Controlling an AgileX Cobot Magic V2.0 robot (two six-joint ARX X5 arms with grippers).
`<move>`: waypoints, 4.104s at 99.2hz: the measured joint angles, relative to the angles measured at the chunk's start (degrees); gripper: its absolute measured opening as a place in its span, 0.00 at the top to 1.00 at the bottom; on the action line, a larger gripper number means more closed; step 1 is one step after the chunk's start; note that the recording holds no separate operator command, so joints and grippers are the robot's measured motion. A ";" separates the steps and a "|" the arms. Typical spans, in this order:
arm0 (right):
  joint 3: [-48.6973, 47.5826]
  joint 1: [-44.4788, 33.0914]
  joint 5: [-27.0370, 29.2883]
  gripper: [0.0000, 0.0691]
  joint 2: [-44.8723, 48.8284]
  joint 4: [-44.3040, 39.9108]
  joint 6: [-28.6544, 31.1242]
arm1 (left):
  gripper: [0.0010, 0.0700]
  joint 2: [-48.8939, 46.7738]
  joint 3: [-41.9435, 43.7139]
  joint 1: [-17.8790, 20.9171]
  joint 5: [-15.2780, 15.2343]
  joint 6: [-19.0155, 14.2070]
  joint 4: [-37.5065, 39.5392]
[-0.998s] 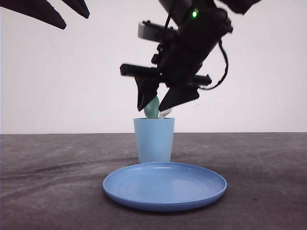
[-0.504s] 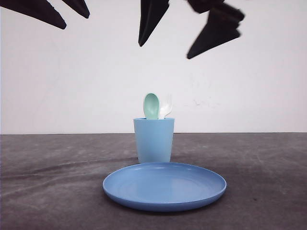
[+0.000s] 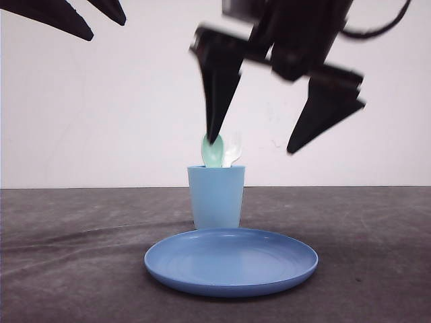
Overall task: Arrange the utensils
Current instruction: 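Lower the right gripper around the blue cup and grasp it, then lift the cup with the right gripper and set it on the plate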
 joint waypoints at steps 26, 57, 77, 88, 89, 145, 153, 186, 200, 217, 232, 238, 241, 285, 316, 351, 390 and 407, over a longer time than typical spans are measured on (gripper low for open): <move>0.00 -1.57 -1.81 0.02 6.58 6.03 0.87 | 0.62 0.00 0.00 0.00 0.00 0.00 -0.87; 0.00 -3.61 -4.55 0.02 10.93 11.76 1.01 | 0.62 0.00 0.00 0.00 0.00 0.00 -0.87; 0.00 -4.87 -5.84 0.02 13.86 13.46 0.98 | 0.62 0.00 0.00 0.00 0.00 0.02 -0.87; 0.00 -5.42 -5.86 0.02 14.47 14.86 0.98 | 0.62 0.00 0.00 0.00 0.00 0.00 -0.87; 0.00 -5.49 -5.84 0.02 14.49 14.99 0.96 | 0.62 0.00 0.00 0.00 0.00 0.00 -0.87; 5.64 -6.12 -7.50 0.02 19.06 16.13 -0.35 | 0.62 0.00 0.00 0.00 0.00 0.02 -0.83; 6.80 -6.12 -7.48 0.02 20.35 15.63 -0.83 | 0.62 0.00 0.00 0.00 0.00 0.02 -0.85; 10.29 -6.86 -7.28 0.04 23.69 14.53 -1.64 | 0.62 0.00 0.00 0.00 0.00 0.02 -0.87; 10.56 -6.86 -6.99 0.22 23.69 14.71 -2.08 | 0.62 0.00 0.00 0.00 0.00 0.02 -0.85; 10.60 -6.88 -5.84 0.39 23.69 14.25 -2.71 | 0.62 0.00 0.00 0.00 0.00 0.02 -0.85; 11.17 -6.88 -5.81 0.40 23.47 12.15 -3.04 | 0.62 0.00 0.00 0.00 0.00 0.02 -0.87; 11.30 -6.88 -5.84 0.40 22.71 9.90 -3.67 | 0.62 0.00 0.00 0.00 0.00 0.02 -0.90; 11.37 -6.86 -5.77 0.40 22.01 8.57 -4.02 | 0.62 0.00 0.00 0.00 0.00 0.02 -0.90; 13.73 -2.54 -3.85 0.40 0.35 -6.36 -9.79 | 0.62 0.00 0.00 0.00 0.00 0.02 -1.05; 11.76 1.92 -1.20 0.40 -2.49 -12.04 -10.21 | 0.62 0.00 0.00 0.00 0.00 0.02 -1.11; -3.02 7.26 1.75 0.41 -1.99 1.68 -9.14 | 0.62 0.00 0.00 0.00 0.00 0.02 -1.33; -8.31 8.11 2.36 0.41 5.57 10.86 -7.02 | 0.62 0.00 0.00 0.00 0.00 0.02 -2.34; -8.28 8.13 2.34 0.41 7.30 12.07 -6.45 | 0.62 0.00 0.00 0.00 0.00 0.02 -2.73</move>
